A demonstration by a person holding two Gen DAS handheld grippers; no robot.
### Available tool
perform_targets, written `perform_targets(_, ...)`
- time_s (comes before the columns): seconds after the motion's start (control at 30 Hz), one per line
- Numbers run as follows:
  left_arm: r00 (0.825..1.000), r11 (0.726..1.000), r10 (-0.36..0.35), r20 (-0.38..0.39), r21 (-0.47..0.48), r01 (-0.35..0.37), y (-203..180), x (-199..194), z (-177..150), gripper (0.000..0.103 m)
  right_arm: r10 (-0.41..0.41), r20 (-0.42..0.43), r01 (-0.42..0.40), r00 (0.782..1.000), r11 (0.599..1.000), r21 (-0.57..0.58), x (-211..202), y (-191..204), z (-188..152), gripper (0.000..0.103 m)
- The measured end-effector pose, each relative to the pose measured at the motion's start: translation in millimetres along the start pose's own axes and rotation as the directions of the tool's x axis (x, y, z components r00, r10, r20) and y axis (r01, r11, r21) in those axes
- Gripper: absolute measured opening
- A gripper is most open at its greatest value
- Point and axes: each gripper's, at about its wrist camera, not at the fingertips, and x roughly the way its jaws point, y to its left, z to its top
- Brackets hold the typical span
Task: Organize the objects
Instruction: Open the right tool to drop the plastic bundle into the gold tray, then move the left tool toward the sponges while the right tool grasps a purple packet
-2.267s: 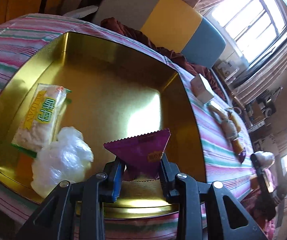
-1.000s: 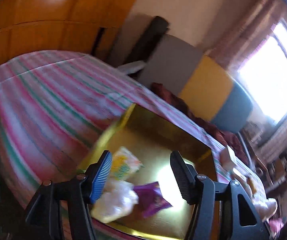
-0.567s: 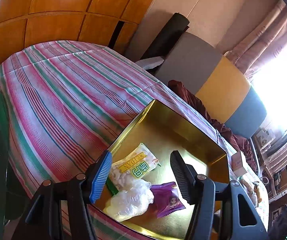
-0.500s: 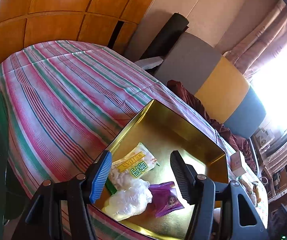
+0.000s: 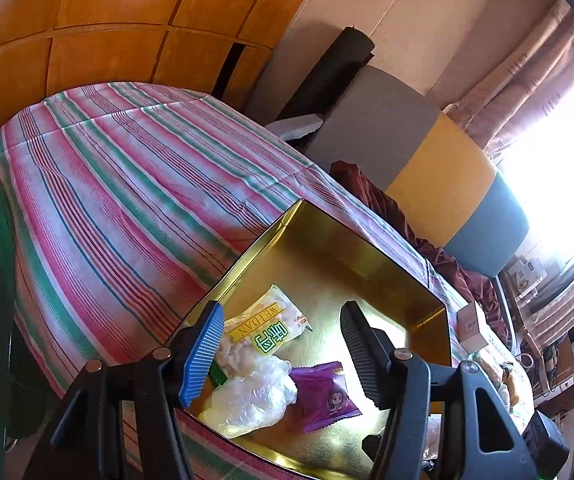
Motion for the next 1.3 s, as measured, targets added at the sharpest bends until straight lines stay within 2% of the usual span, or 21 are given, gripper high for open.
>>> perform_targets(0.1, 1.0, 1.0, -0.004, -0.003, 0.0, 0.004, -0.4, 0.2, 0.0, 0.061, -0.011, 0.002, 0.011, 1.0, 1.0, -0.002, 0.1, 1.0, 0.5, 0.034)
perform_targets(0.13, 1.0, 1.0, -0.002, -0.001, 0.001, 0.002, -0.6, 0.0, -0.3, 0.061, -0.016, 0.004, 0.016, 1.0, 1.0, -0.005, -1.0, 1.0, 0.2, 0.039)
perform_targets(0.17, 1.0, 1.0, -0.001, -0.004, 0.003, 0.001, -0.9, 0.4, -0.7, 0.061, -0.033, 0.009, 0.033, 0.999, 0.999, -0.008, -2.7, 2.0, 0.1, 0.052)
perform_targets(0.2, 1.0, 1.0, -0.002, -0.008, 0.003, 0.002, -1.1, 0.8, -0.9, 0.061, -0.046, 0.026, 0.046, 0.999, 0.999, -0.014, -5.6, 3.0, 0.3, 0.059)
perform_targets(0.27, 1.0, 1.0, -0.003, -0.006, -0.001, 0.003, -0.7, 0.4, -1.8, 0.061, -0.055, 0.047, 0.057, 0.997, 0.998, -0.023, -10.1, 3.9, 1.4, 0.067)
perform_targets(0.57, 1.0, 1.0, -0.005, -0.018, 0.012, 0.006, -6.3, 1.7, -6.4, 0.061, -0.122, 0.12, 0.124, 0.985, 0.992, -0.009, -30.9, 0.2, 3.8, 0.068)
perform_targets(0.8, 0.999, 0.999, -0.01, -0.04, 0.038, 0.012, -13.9, 4.7, -13.2, 0.061, -0.206, 0.171, 0.202, 0.964, 0.979, 0.043, -54.2, -23.2, 5.7, 0.068)
perform_targets(0.97, 0.997, 0.997, -0.034, -0.065, 0.062, 0.038, -21.9, 6.7, -20.3, 0.061, -0.238, 0.18, 0.222, 0.954, 0.969, 0.105, -69.8, -48.7, 2.1, 0.069)
perform_targets(1.13, 0.991, 0.987, -0.08, -0.108, 0.133, 0.094, -40.7, 9.6, -31.8, 0.061, -0.291, 0.168, 0.266, 0.942, 0.951, 0.157, -81.7, -75.8, -7.0, 0.069)
perform_targets(1.3, 0.982, 0.958, -0.121, -0.148, 0.24, 0.154, -69.9, 6.2, -51.4, 0.061, -0.334, 0.133, 0.304, 0.933, 0.931, 0.202, -86.3, -102.9, -20.8, 0.069)
